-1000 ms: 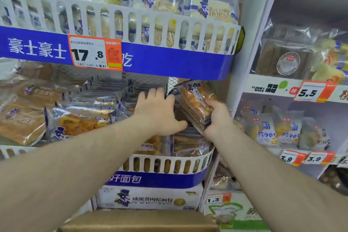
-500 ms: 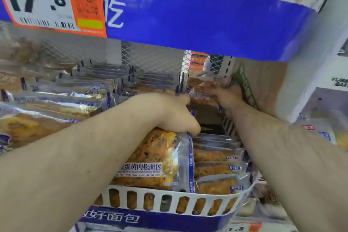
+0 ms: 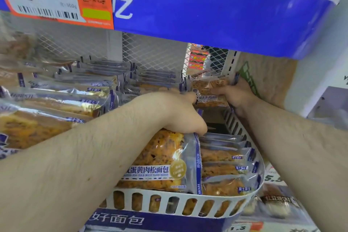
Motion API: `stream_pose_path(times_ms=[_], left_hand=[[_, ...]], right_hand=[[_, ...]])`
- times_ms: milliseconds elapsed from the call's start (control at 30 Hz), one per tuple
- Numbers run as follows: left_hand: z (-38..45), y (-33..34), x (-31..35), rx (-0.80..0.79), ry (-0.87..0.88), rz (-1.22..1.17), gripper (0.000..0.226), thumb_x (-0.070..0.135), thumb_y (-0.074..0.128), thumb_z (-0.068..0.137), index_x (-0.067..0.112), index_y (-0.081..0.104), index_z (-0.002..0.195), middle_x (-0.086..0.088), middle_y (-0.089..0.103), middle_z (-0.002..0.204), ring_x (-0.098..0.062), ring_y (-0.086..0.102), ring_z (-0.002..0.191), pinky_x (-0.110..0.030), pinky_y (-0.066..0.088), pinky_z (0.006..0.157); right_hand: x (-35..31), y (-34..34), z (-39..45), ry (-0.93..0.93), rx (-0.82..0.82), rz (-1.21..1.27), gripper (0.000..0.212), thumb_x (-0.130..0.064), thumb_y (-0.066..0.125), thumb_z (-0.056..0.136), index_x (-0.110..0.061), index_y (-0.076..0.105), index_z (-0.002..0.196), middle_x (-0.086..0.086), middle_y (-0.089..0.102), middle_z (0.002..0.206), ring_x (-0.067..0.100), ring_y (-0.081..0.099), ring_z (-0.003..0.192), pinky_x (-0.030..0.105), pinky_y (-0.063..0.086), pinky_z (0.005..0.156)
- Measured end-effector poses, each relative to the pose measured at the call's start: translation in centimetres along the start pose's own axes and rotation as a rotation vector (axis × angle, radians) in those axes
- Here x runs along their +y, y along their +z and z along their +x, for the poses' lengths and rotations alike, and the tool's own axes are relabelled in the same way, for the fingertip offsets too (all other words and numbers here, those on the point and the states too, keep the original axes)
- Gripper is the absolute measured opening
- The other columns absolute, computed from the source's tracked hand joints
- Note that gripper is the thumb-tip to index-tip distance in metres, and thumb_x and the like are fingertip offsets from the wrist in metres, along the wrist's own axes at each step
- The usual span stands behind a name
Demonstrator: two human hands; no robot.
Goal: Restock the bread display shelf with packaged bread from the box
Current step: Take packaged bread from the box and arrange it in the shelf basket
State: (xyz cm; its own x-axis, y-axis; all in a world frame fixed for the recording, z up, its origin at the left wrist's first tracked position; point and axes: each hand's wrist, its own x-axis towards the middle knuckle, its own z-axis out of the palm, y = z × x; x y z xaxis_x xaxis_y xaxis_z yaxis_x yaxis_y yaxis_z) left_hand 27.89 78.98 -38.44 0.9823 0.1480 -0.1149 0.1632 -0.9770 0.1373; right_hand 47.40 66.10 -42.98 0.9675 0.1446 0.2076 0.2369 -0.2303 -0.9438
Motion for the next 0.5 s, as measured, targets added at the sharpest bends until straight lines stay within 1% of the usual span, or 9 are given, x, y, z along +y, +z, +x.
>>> stream_pose_path(times_ms=[67,133,167,267,300,367,400,467,500], left_hand=[[0.0,0.1,0.0,0.001,0.006,0.006,0.089,0.061,0.060,0.077,0.038,0.019,0.152,-0.008,0.028,0.154,-0.034,0.030,0.139,-0.043,0.039,0.104],[0.0,0.1,0.1,-0.005,0.004,0.002,0.089,0.062,0.061,0.077,0.038,0.019,0.152,-0.007,0.028,0.154,-0.034,0.030,0.139,-0.045,0.039,0.106],[0.0,0.1,0.1,-0.007,0.000,-0.004,0.090,0.062,0.061,0.077,0.037,0.018,0.152,-0.007,0.028,0.155,-0.034,0.029,0.140,-0.046,0.039,0.106],[-0.1,0.0,0.1,-0.009,-0.007,0.008,0.090,0.064,0.060,0.076,0.037,0.018,0.152,-0.008,0.028,0.154,-0.035,0.028,0.140,-0.049,0.038,0.107],[-0.1,0.0,0.0,-0.012,-0.006,0.007,0.091,0.064,0.059,0.076,0.037,0.018,0.152,-0.008,0.028,0.153,-0.035,0.027,0.140,-0.050,0.038,0.107],[0.0,0.0,0.0,-0.016,-0.009,0.008,0.092,0.065,0.059,0.076,0.038,0.016,0.152,-0.008,0.028,0.153,-0.035,0.027,0.139,-0.052,0.037,0.107],[-0.2,-0.1,0.1,-0.027,-0.009,0.010,0.092,0.065,0.059,0.075,0.038,0.016,0.152,-0.009,0.028,0.152,-0.036,0.028,0.139,-0.053,0.037,0.107],[-0.2,0.2,0.2,-0.008,-0.019,0.012,0.089,0.064,0.060,0.075,0.036,0.021,0.150,-0.010,0.032,0.150,-0.036,0.031,0.137,-0.053,0.037,0.107],[-0.1,0.5,0.1,0.026,-0.016,0.028,0.083,0.063,0.061,0.075,0.035,0.028,0.147,-0.008,0.037,0.146,-0.035,0.036,0.133,-0.051,0.039,0.106]], right_hand=[[-1.0,-0.3,-0.1,0.008,-0.042,-0.074,0.072,-0.009,0.093,0.050,-0.013,0.060,0.114,0.005,0.073,0.106,0.027,0.072,0.094,0.046,0.060,0.084],[-1.8,-0.7,0.3,0.022,-0.090,-0.128,0.060,-0.002,0.090,0.058,-0.008,0.064,0.111,0.009,0.075,0.100,0.028,0.075,0.084,0.040,0.062,0.071],[-2.3,-0.9,0.3,0.021,-0.104,-0.155,0.058,-0.002,0.090,0.058,-0.007,0.065,0.110,0.010,0.075,0.098,0.028,0.075,0.082,0.039,0.062,0.068],[-3.6,-1.3,0.2,0.022,-0.136,-0.246,0.054,-0.002,0.089,0.062,-0.010,0.061,0.108,0.009,0.073,0.096,0.028,0.074,0.081,0.036,0.061,0.067],[-4.1,-1.4,0.2,0.014,-0.151,-0.290,0.056,-0.003,0.089,0.063,-0.010,0.059,0.110,0.007,0.072,0.097,0.025,0.073,0.081,0.033,0.059,0.064],[-5.0,-1.7,-0.1,-0.019,-0.163,-0.394,0.056,-0.008,0.089,0.066,-0.011,0.054,0.109,0.002,0.067,0.094,0.017,0.067,0.078,0.025,0.050,0.058],[-5.4,-1.8,-0.4,-0.033,-0.169,-0.427,0.055,-0.010,0.090,0.066,-0.012,0.054,0.108,0.001,0.066,0.093,0.016,0.065,0.079,0.024,0.047,0.057],[-5.8,-1.9,-0.6,-0.060,-0.187,-0.476,0.057,-0.011,0.091,0.063,-0.012,0.058,0.109,0.002,0.068,0.094,0.019,0.067,0.085,0.025,0.050,0.062],[-5.9,-2.0,-0.5,-0.069,-0.194,-0.496,0.058,-0.012,0.092,0.062,-0.013,0.059,0.109,0.002,0.069,0.095,0.021,0.067,0.088,0.027,0.051,0.066]])
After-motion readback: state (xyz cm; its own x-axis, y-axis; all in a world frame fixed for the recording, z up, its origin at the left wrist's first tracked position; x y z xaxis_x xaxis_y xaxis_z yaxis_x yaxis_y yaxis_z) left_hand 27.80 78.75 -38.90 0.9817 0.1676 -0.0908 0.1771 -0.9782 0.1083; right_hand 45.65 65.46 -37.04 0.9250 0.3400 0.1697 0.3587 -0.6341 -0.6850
